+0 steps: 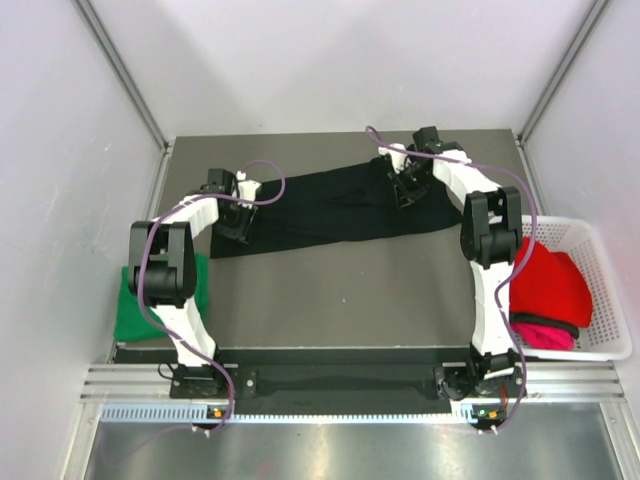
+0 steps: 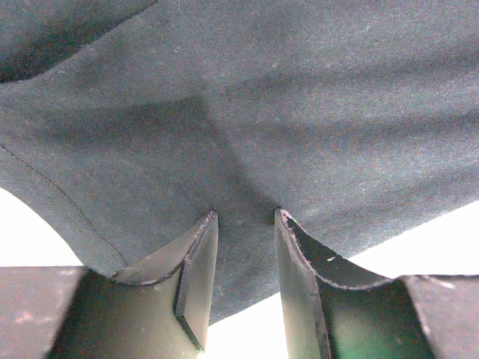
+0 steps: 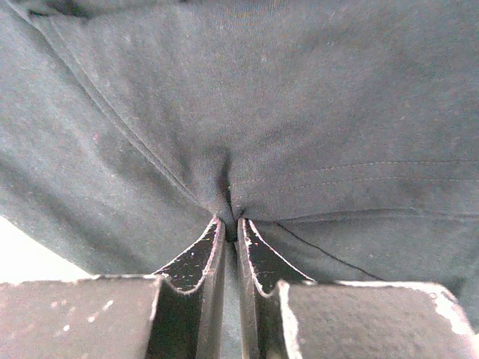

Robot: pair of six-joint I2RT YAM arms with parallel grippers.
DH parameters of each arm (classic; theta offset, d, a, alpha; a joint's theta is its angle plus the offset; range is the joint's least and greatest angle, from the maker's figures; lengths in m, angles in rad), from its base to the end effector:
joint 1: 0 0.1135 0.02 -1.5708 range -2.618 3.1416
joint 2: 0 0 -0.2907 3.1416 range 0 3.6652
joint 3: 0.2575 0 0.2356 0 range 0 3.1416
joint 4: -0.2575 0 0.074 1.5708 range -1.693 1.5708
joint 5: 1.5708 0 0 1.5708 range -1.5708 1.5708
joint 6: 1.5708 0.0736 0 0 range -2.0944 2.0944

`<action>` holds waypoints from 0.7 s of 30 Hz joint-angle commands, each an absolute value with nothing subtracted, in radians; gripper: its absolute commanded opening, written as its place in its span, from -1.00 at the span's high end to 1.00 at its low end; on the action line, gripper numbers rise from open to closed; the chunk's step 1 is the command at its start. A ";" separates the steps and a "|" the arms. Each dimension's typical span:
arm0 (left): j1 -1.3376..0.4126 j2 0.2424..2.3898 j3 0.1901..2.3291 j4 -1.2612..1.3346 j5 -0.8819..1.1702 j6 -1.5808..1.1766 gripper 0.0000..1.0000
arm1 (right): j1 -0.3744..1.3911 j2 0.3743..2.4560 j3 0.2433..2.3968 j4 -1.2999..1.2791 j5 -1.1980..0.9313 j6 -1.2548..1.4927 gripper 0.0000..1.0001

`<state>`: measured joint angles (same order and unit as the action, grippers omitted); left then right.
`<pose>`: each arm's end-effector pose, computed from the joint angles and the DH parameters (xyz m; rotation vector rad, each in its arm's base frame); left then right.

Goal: Fold and stack the t-shirts
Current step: Fold the tshirt

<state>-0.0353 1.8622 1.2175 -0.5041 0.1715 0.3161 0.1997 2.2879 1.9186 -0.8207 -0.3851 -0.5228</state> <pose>0.3810 -0.0260 0.1693 0.5203 2.6466 -0.1487 0.4827 0.1259 0.1743 -1.0393 2.4665 0.4317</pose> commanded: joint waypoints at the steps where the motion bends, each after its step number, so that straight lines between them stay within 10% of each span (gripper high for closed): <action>1: -0.034 1.873 1.180 -0.558 0.189 0.310 0.18 | 0.219 2.178 1.976 -0.776 -0.387 -0.517 0.85; 21: -0.034 1.848 1.158 -0.569 0.190 0.321 0.19 | 0.298 2.321 2.267 -0.557 -0.279 -0.545 0.90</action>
<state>-0.0353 1.8542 1.2057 -0.4953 0.1719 0.3168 0.2596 2.2940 2.2116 -0.7174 -0.3088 -0.5316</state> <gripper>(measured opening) 0.408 0.072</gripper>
